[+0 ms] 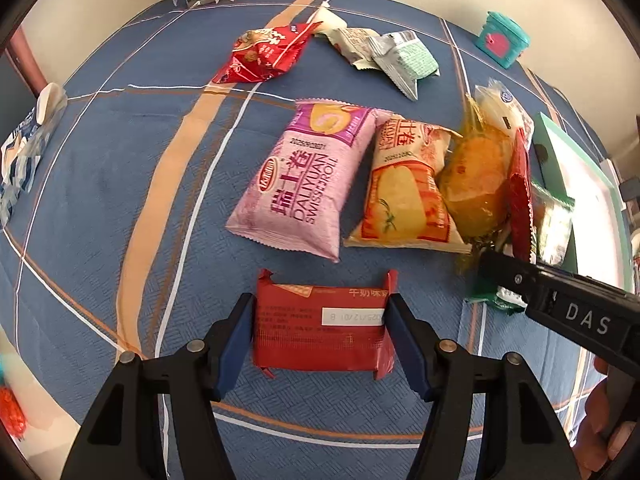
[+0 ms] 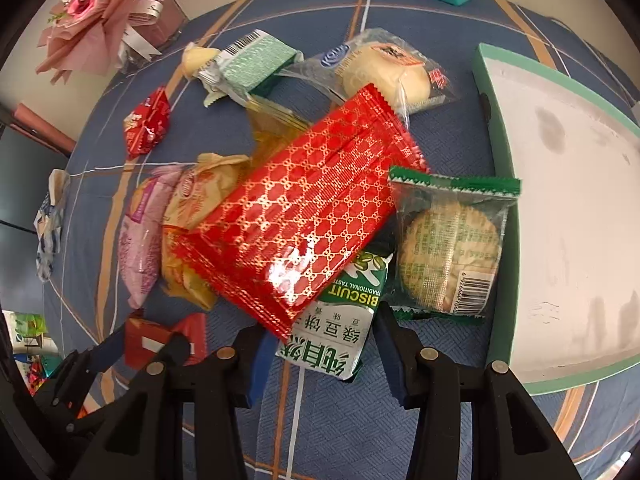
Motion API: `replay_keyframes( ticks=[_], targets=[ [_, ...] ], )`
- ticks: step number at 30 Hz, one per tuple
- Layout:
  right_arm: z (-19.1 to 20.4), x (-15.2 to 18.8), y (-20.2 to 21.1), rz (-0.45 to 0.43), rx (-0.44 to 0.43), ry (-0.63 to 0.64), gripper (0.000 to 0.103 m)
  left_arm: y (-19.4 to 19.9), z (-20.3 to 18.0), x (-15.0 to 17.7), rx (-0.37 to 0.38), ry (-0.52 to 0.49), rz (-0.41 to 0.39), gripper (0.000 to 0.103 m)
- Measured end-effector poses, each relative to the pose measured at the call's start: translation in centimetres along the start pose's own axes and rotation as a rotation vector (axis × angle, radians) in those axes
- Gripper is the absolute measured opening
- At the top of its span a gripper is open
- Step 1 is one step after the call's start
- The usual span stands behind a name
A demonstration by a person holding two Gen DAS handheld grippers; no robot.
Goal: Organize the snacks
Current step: 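Grasp the green-white biscuit pack with the right gripper while the left gripper grasps the red wafer box, then carry the biscuit pack into the tray with the right gripper while the left gripper carries the red box there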
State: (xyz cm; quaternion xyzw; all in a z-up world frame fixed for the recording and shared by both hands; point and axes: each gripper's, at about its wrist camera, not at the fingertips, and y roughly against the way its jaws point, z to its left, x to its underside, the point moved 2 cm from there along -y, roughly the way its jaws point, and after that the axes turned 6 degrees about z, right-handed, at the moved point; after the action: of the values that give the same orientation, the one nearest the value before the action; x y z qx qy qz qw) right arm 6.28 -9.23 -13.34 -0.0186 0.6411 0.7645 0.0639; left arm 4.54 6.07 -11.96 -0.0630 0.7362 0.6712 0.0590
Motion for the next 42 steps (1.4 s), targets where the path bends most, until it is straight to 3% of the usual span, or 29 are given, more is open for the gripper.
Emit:
replay_keyframes(
  ticks=[5, 30, 42],
  targets=[
    [0.7, -0.2, -0.4, -0.009, 0.018, 0.014, 0.045, -0.4, 0.5, -0.3, 0.014, 0.011, 0.001, 0.067],
    [0.3, 6.0, 4.2, -0.029, -0.188, 0.031, 0.042, 5.0, 3.1, 3.5, 0.071, 0.067, -0.08, 0.062],
    [0.9, 6.4, 6.6, -0.095, -0.233, 0.072, 0.042, 7.9, 3.6, 3.8, 0.069, 0.1, -0.132, 0.062]
  ],
)
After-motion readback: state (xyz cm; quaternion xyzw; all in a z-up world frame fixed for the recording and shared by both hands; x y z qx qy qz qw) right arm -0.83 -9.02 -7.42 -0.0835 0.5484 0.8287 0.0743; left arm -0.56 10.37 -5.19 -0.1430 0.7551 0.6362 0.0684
